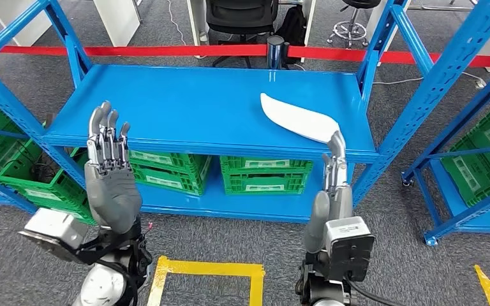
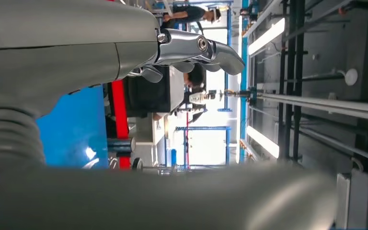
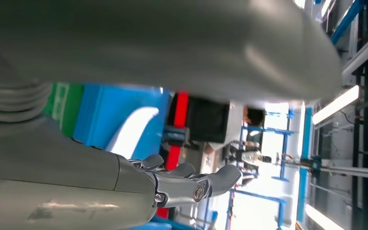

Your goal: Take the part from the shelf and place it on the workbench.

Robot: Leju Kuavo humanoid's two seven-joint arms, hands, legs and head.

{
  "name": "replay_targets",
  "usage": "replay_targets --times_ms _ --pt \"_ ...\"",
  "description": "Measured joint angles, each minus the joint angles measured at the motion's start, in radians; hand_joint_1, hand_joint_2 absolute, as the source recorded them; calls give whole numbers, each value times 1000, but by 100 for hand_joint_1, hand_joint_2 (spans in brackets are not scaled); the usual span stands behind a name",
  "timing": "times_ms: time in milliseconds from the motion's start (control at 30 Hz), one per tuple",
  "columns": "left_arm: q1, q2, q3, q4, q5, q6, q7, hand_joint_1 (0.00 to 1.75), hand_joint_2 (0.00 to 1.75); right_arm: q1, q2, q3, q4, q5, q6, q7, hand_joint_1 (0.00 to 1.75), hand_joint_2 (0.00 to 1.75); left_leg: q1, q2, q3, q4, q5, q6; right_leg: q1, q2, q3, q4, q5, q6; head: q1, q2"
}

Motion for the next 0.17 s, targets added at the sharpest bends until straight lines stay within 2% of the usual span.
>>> replay_targets --times_ms 33,67,100,133,167 --pt "-1 1 -4 0 0 -2 3 0 0 2 0 3 1 -9 0 -5 0 0 0 0 3 -8 14 0 0 1 0 1 -1 0 -3 0" --pt "-2 2 -7 0 0 -5 6 0 0 4 0 5 2 -16 0 -8 0 0 0 0 26 -51 41 2 0 2 0 4 -2 2 -7 0" --pt "-5 3 -10 0 0 -6 7 0 0 5 -1 6 2 -19 0 -11 0 0 0 0 62 -118 73 5 0 4 0 7 -4 4 -11 0" --pt "-8 3 -13 0 0 -7 8 0 0 5 -1 7 2 -21 0 -12 0 0 -1 0 98 -184 91 7 3 6 -2 12 -7 8 -15 0" --pt "-10 3 -15 0 0 -7 8 0 0 5 -1 8 2 -22 0 -13 0 0 -1 0 119 -221 102 9 3 7 -2 14 -9 10 -17 0"
